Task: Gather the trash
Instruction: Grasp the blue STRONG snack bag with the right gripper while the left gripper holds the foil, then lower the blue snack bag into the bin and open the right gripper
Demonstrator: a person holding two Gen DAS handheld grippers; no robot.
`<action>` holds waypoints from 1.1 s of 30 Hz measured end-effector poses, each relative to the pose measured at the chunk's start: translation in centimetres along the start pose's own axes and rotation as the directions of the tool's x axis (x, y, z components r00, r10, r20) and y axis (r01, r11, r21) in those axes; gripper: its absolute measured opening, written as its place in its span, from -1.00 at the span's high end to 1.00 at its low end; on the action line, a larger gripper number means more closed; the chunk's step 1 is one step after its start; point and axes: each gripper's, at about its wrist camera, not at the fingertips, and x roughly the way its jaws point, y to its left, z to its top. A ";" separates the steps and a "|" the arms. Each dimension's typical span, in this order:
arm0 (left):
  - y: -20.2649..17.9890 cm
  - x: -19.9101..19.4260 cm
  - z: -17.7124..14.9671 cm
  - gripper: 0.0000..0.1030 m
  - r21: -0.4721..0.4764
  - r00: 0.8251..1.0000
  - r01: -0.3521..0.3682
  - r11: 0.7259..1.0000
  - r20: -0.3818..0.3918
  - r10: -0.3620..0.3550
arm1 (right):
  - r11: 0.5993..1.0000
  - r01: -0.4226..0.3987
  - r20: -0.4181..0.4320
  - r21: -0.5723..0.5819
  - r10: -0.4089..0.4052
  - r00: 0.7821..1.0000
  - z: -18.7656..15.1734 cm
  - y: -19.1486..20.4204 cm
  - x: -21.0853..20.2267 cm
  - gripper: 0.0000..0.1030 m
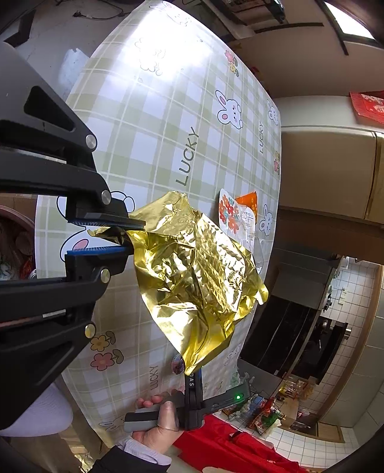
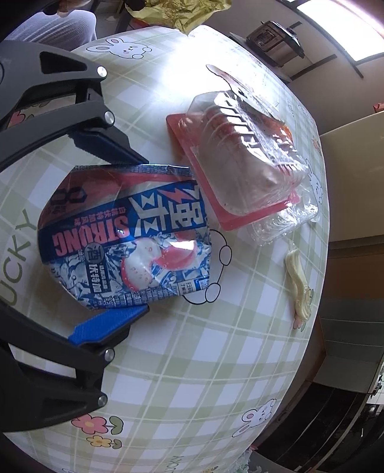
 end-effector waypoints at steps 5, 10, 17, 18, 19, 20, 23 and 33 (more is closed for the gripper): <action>-0.5 -1.2 0.3 0.78 0.005 1.000 0.001 1.000 0.019 -0.001 | 0.999 -0.037 0.047 -0.031 0.038 0.998 -1.0 2.4 -2.9 -0.70; -0.9 -3.2 0.4 0.78 0.005 0.999 0.002 1.000 0.047 -0.002 | 0.994 -0.094 0.104 -0.053 0.099 0.990 -2.1 5.0 -6.4 -0.69; -1.2 -6.8 -0.1 0.78 0.000 0.996 -0.007 1.000 0.086 0.007 | 0.984 -0.153 0.163 -0.095 0.167 0.972 -3.7 9.1 -10.9 -0.69; -1.2 -7.3 -0.3 0.78 0.001 0.996 -0.009 1.000 0.091 0.009 | 0.982 -0.160 0.170 -0.101 0.175 0.970 -4.0 9.7 -11.5 -0.69; -1.2 -7.8 -0.4 0.78 0.001 0.995 -0.013 1.000 0.095 0.012 | 0.980 -0.166 0.176 -0.106 0.183 0.967 -4.3 10.1 -12.0 -0.69; -1.3 -8.4 -0.6 0.78 0.001 0.995 -0.016 1.000 0.100 0.016 | 0.979 -0.172 0.183 -0.113 0.191 0.965 -4.6 10.6 -12.6 -0.69; -1.2 -10.2 -1.0 0.78 -0.002 0.993 -0.025 1.000 0.116 0.025 | 0.973 -0.192 0.200 -0.128 0.215 0.956 -5.5 12.1 -14.4 -0.69; -1.1 -16.9 -2.9 0.78 0.003 0.980 -0.035 0.999 0.196 0.034 | 0.961 -0.214 0.249 -0.172 0.253 0.935 -9.2 16.7 -20.1 -0.69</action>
